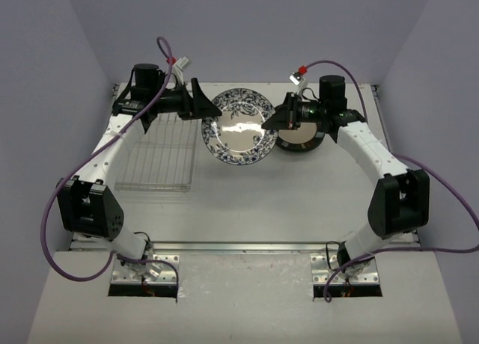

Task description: Unload the plates from the dish rack

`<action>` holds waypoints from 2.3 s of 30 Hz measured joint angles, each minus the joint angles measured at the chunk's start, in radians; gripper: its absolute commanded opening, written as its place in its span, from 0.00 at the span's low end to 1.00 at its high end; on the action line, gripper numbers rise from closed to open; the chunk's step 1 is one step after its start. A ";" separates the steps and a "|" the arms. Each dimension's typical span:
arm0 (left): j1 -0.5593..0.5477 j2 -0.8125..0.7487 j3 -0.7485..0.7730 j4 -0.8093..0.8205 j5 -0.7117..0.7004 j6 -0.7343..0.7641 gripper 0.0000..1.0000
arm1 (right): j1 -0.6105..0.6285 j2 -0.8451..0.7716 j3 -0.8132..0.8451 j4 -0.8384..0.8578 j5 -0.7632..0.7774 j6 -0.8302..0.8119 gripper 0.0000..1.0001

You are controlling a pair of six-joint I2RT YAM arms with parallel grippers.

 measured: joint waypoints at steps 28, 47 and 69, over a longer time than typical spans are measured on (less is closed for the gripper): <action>0.016 0.015 0.058 -0.077 -0.329 0.017 1.00 | -0.473 0.387 0.123 -0.208 0.149 -0.067 0.00; 0.016 0.014 0.058 -0.086 -0.348 0.020 1.00 | -0.461 0.494 0.367 -0.418 0.207 -0.189 0.96; 0.016 0.010 0.058 -0.091 -0.377 0.038 1.00 | -0.301 0.556 0.539 -0.660 0.618 -0.422 0.99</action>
